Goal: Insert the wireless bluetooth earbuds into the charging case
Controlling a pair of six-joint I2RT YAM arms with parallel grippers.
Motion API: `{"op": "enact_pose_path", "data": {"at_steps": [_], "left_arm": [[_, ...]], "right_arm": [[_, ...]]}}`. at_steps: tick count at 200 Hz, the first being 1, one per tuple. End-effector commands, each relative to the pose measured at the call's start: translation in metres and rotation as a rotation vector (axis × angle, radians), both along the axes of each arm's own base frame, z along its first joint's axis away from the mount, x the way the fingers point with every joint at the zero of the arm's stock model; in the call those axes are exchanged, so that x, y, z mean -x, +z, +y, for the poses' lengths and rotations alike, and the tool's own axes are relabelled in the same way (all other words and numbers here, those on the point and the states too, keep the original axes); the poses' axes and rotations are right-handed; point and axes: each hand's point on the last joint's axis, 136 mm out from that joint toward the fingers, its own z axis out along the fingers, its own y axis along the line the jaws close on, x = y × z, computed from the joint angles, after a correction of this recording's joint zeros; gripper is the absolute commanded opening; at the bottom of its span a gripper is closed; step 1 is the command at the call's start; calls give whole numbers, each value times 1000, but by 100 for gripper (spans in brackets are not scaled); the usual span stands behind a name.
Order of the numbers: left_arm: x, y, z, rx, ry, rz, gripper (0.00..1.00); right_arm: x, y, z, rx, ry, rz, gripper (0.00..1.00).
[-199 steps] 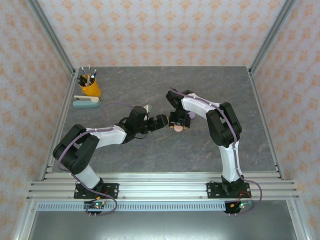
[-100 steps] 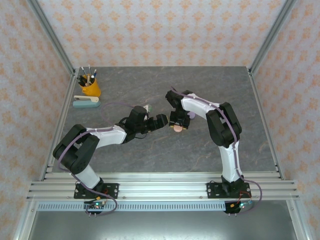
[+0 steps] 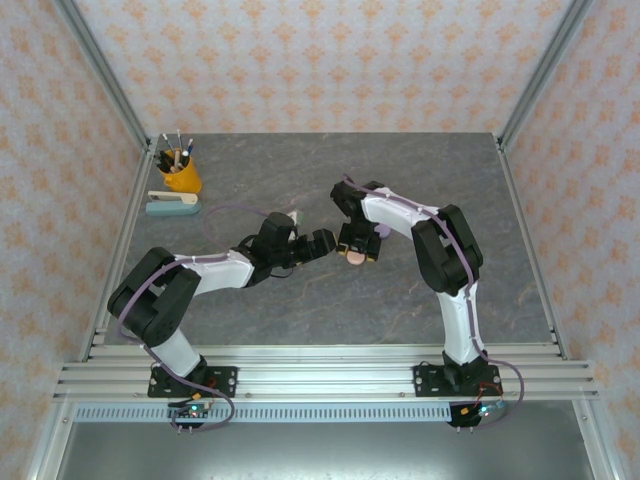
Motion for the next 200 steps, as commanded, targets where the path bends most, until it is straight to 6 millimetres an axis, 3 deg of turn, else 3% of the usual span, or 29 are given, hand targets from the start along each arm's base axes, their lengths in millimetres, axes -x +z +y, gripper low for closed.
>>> {"op": "enact_pose_path", "data": {"at_steps": [1, 200], "left_arm": [[-7, 7, -6, 11, 13, -26, 99], [-7, 5, -7, 9, 13, -22, 99]], "right_arm": [[25, 1, -12, 62, 32, 76, 62], [35, 0, -10, 65, 98, 79, 59]]}}
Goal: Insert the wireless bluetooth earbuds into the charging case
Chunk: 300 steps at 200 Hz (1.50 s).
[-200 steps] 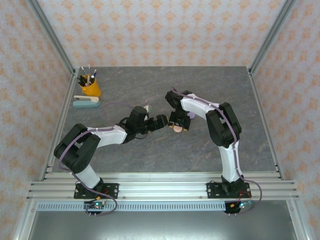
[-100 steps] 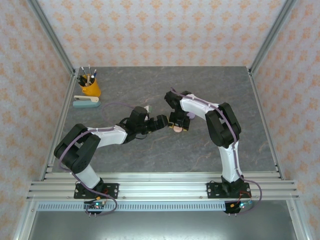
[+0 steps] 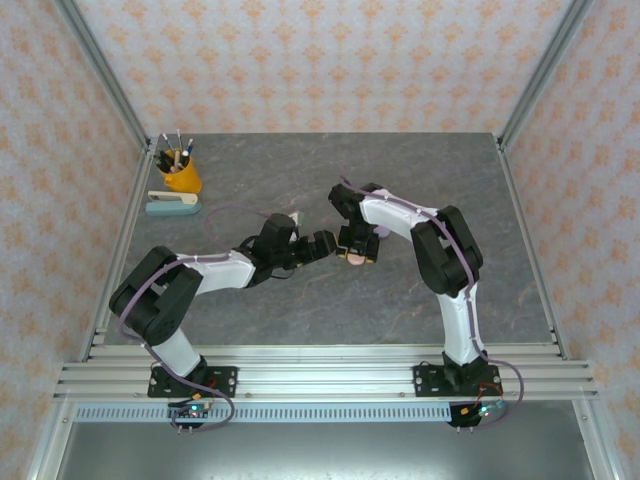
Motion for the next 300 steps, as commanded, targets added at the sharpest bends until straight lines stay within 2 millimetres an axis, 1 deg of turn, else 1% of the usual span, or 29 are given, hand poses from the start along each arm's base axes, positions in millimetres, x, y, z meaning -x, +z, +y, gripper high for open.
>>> {"op": "enact_pose_path", "data": {"at_steps": [1, 39, 69, 117, 177, 200, 220, 247, 300], "left_arm": [[-9, 10, -5, 13, 17, -34, 99], [-9, 12, -5, 10, 15, -36, 99], [-8, 11, -4, 4, 14, -34, 99], [-9, 12, -4, 2, 13, -31, 99], [-9, 10, -5, 0, 14, -30, 99], [-9, 10, -6, 0, 14, -28, 99], [-8, 9, -6, -2, 11, -27, 99], [-8, 7, -6, -4, 9, -24, 99], [-5, 4, -6, -14, -4, -24, 99]], "right_arm": [[27, 1, -11, 57, 49, 75, 59], [27, -3, -12, 57, 86, 82, 59], [27, -6, -11, 55, 153, 90, 61], [25, -8, -8, 44, 242, 96, 61], [26, -11, -11, 58, 239, 106, 60], [25, -12, -10, 58, 223, 105, 58], [23, -13, -8, 54, 212, 103, 54], [19, -6, -4, 40, 178, 81, 48], [6, 19, 13, -54, -7, -1, 41]]}}
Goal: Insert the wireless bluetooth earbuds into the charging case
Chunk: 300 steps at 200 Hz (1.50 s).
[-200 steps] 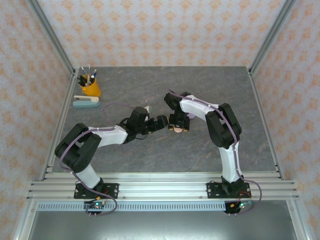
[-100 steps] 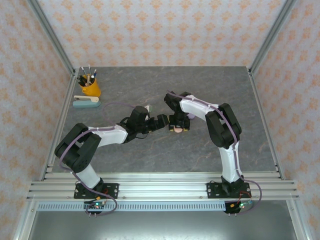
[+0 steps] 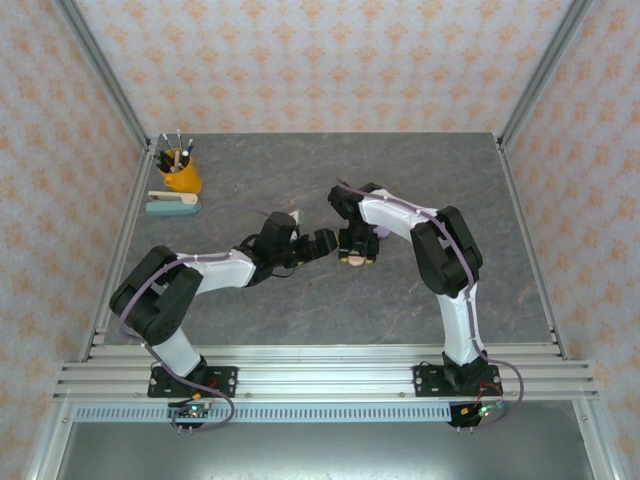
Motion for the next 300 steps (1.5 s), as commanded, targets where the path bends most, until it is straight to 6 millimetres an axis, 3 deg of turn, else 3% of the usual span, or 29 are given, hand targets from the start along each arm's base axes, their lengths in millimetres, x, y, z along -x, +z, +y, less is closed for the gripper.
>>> {"op": "enact_pose_path", "data": {"at_steps": [1, 115, 300], "left_arm": [[-2, 0, -4, -17, -5, -15, 99], [1, -13, -14, 43, -49, -27, 98], [-12, -29, -38, 124, -11, -69, 77]], "right_arm": [[0, 17, 11, -48, -103, -18, 40], [-32, 45, 5, -177, -468, -147, 39], [-42, 30, 13, -302, -771, -104, 39]]}}
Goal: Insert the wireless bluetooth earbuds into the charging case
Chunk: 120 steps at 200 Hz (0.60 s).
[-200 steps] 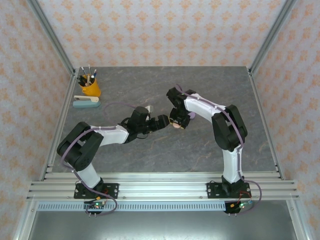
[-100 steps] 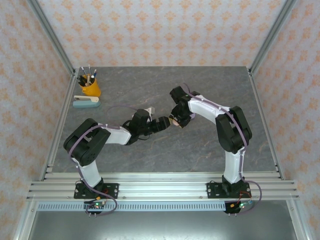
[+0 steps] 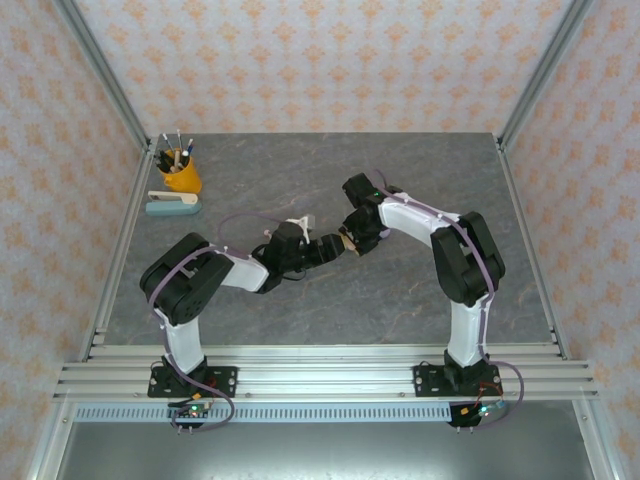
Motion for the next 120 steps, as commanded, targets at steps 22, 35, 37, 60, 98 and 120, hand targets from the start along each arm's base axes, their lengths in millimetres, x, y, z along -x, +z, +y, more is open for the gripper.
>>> {"op": "enact_pose_path", "data": {"at_steps": [22, 35, 37, 60, 98, 120], "left_arm": [[-4, -4, -11, 15, 13, -4, 74], [-3, -16, -12, 2, 17, 15, 73], [-3, -16, -12, 3, 16, 13, 73], [-4, -19, -15, 11, 23, 15, 71], [-6, -26, -17, 24, 39, 24, 67], [-9, -28, -17, 32, 53, 25, 66]], "right_arm": [[-4, 9, 4, -54, -54, -15, 39], [-5, 8, 6, -69, -63, -14, 39], [-4, 8, 6, -70, -64, -12, 39], [-6, 11, 7, -81, -69, -18, 39], [-7, 15, 8, -94, -74, -24, 39], [-8, 17, 9, -106, -76, -27, 39]]}}
